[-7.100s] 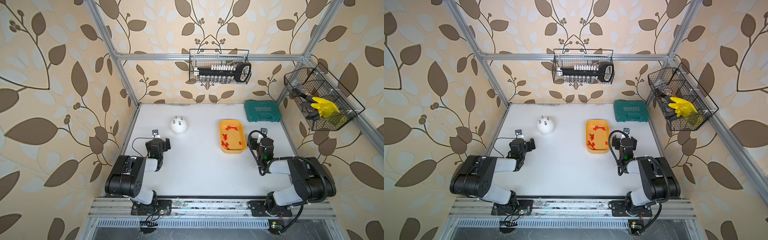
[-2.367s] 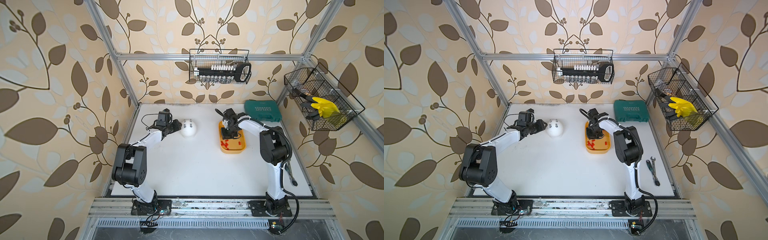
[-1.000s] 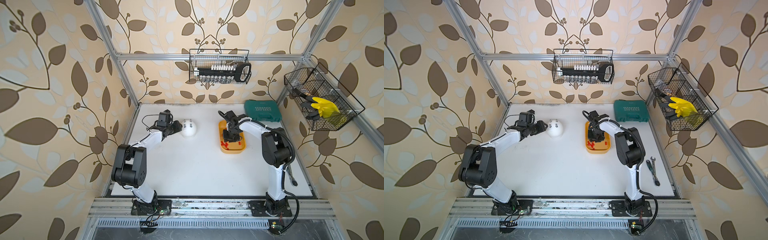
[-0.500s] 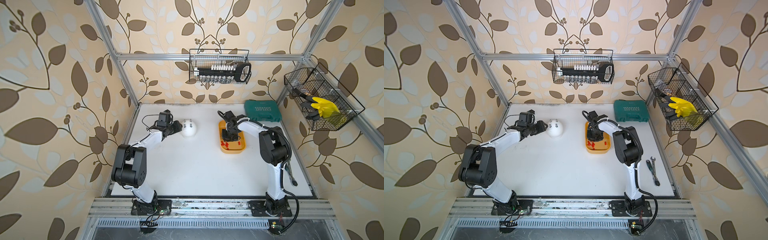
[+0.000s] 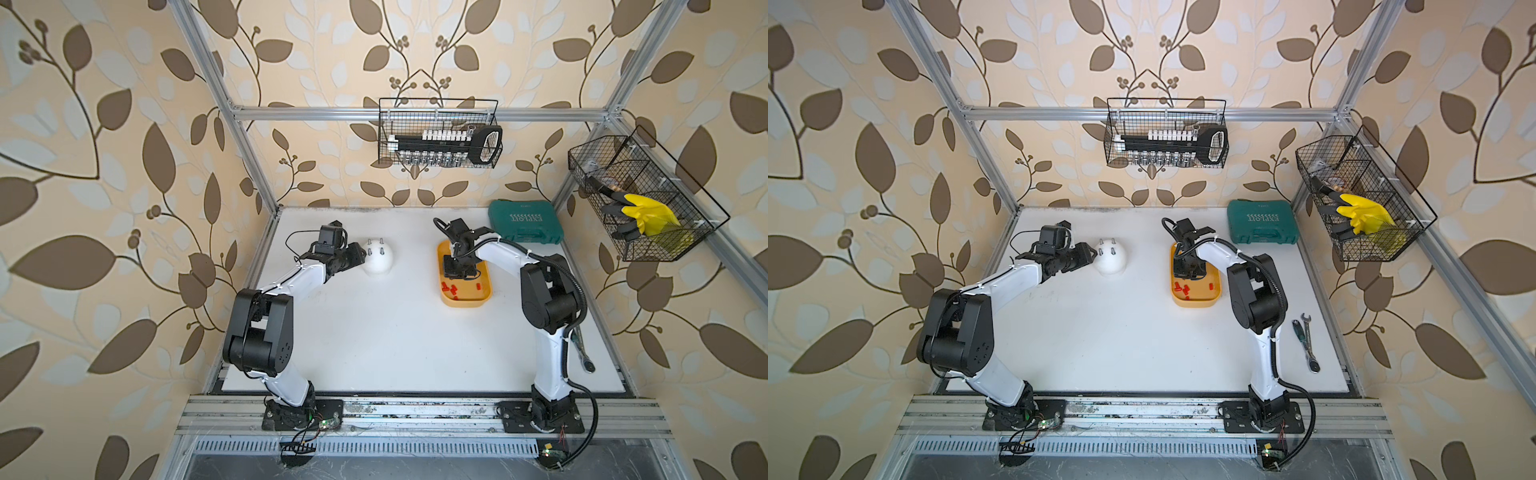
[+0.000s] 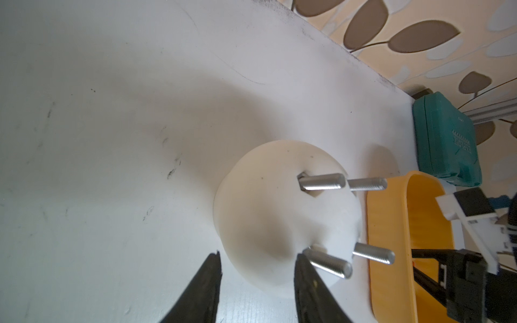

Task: Cover the protruding screws with screw protection sleeves
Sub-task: Pick up the screw protection sleeve from the storage box.

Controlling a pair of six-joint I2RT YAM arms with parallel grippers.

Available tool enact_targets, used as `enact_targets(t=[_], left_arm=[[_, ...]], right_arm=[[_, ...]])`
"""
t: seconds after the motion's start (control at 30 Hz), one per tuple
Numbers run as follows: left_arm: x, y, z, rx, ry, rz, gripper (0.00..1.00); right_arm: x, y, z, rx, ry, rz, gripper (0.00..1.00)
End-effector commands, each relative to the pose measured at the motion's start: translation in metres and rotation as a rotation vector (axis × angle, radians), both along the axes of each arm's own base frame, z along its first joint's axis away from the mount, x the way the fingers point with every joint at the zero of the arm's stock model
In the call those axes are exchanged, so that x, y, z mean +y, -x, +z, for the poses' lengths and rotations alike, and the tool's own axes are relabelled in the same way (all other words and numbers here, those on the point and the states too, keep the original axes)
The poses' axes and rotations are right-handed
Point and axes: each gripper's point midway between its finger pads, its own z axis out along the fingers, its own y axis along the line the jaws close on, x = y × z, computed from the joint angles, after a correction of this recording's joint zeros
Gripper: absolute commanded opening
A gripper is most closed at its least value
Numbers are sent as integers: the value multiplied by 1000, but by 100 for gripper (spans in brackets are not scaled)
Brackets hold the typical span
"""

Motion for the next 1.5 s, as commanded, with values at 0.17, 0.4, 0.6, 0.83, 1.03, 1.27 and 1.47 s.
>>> enact_targets(t=[0.17, 0.4, 0.6, 0.83, 1.03, 1.27, 1.47], left_arm=[[-3, 17, 49, -115, 31, 25, 46], [-37, 44, 104, -295, 61, -125, 45], [-77, 76, 149, -553, 224, -340, 45], [-101, 111, 183, -749, 361, -527, 44], [-106, 147, 212, -904, 420, -642, 42], [-116, 183, 240, -999, 482, -795, 39], [-139, 206, 236, -977, 446, -942, 39]], right_arm=[[1, 6, 82, -158, -84, 29, 6], [24, 22, 132, -226, -309, 86, 6], [86, 57, 214, -374, -753, 331, 7], [126, 116, 274, -508, -1008, 677, 7], [140, 156, 282, -597, -1043, 901, 8], [146, 183, 285, -671, -1029, 1051, 9], [150, 192, 285, -718, -975, 1098, 8]])
